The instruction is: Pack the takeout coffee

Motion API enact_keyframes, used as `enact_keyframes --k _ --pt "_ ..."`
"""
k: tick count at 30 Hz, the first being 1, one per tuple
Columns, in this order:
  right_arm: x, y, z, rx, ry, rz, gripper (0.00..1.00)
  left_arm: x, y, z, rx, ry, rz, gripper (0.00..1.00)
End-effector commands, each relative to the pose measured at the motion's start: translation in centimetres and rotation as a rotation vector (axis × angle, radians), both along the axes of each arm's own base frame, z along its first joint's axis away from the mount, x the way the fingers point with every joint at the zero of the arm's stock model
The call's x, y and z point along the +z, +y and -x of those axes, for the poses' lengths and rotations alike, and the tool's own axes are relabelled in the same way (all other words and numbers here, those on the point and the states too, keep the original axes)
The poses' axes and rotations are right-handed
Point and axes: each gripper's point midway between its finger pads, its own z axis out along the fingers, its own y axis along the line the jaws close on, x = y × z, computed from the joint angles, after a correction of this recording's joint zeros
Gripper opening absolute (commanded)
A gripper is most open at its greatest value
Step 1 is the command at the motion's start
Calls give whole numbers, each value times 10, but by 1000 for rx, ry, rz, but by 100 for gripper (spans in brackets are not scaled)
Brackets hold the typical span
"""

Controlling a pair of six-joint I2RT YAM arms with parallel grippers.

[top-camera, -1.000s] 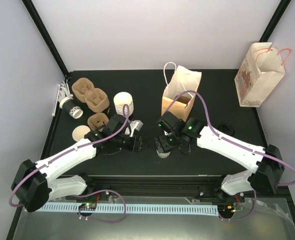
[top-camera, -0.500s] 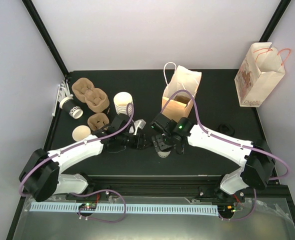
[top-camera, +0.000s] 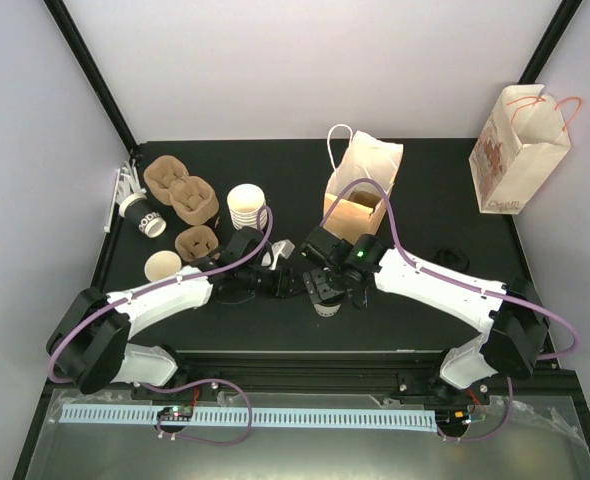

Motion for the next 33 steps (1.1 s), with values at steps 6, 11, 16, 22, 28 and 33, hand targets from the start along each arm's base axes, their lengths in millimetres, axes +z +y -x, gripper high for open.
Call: enact_keyframes --k 6,11,16,22,28,33 --pt "-4 4 -1 8 6 18 88 11 -7 -9 -13 -21 52 43" --pt "-15 4 2 14 35 39 86 12 -12 -8 -26 -8 76 43" --pt "-20 4 5 18 51 42 80 7 -13 -9 -29 6 71 43" --pt "-27 1 8 21 68 61 73 -5 -12 -8 -25 37 55 43" --pt "-47 -5 20 13 122 68 69 -29 -3 -4 4 86 -12 42" --pt "-69 -11 36 10 161 87 68 -47 0 7 18 137 -34 41"
